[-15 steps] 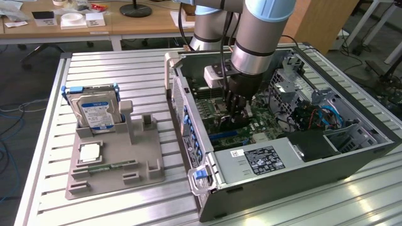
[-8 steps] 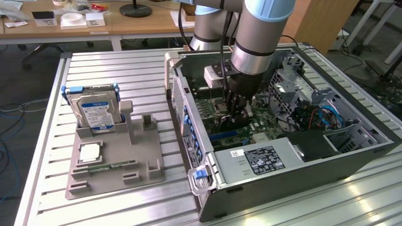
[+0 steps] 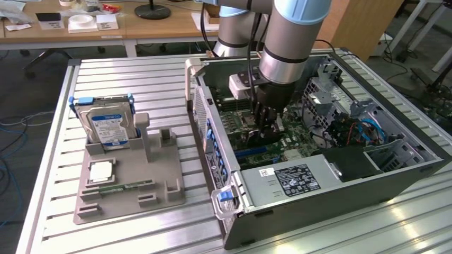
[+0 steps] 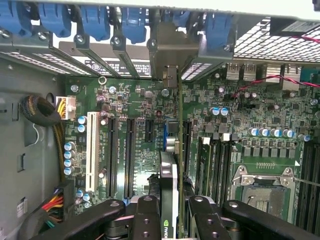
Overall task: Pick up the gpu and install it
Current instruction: 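Insert the gpu into the slot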
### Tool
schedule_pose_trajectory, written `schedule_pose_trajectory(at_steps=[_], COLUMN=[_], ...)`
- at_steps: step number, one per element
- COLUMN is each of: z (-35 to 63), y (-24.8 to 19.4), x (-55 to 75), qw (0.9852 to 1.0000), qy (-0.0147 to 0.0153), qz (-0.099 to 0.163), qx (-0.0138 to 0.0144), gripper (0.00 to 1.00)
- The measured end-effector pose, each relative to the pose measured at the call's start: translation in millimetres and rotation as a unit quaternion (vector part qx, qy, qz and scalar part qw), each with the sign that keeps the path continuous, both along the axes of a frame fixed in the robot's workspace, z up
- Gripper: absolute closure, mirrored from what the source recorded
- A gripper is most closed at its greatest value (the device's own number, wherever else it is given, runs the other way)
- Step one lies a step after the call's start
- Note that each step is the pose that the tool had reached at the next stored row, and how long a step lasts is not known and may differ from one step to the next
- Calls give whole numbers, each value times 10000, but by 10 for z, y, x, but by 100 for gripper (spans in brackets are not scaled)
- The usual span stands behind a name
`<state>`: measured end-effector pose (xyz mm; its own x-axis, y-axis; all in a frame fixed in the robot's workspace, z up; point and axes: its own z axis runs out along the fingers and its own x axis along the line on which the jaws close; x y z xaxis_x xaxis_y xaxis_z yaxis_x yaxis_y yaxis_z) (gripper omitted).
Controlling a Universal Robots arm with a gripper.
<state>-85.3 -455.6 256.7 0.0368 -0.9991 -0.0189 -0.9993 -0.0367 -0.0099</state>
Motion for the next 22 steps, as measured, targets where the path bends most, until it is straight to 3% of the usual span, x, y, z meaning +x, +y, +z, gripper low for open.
schedule_pose_trajectory(at_steps=[6, 22], z=[-10, -15], y=[0, 2], x=[-3, -17], qw=[10000, 10000], qy=[-31, -31], qz=[3, 3], qx=[0, -1], gripper=[73, 73])
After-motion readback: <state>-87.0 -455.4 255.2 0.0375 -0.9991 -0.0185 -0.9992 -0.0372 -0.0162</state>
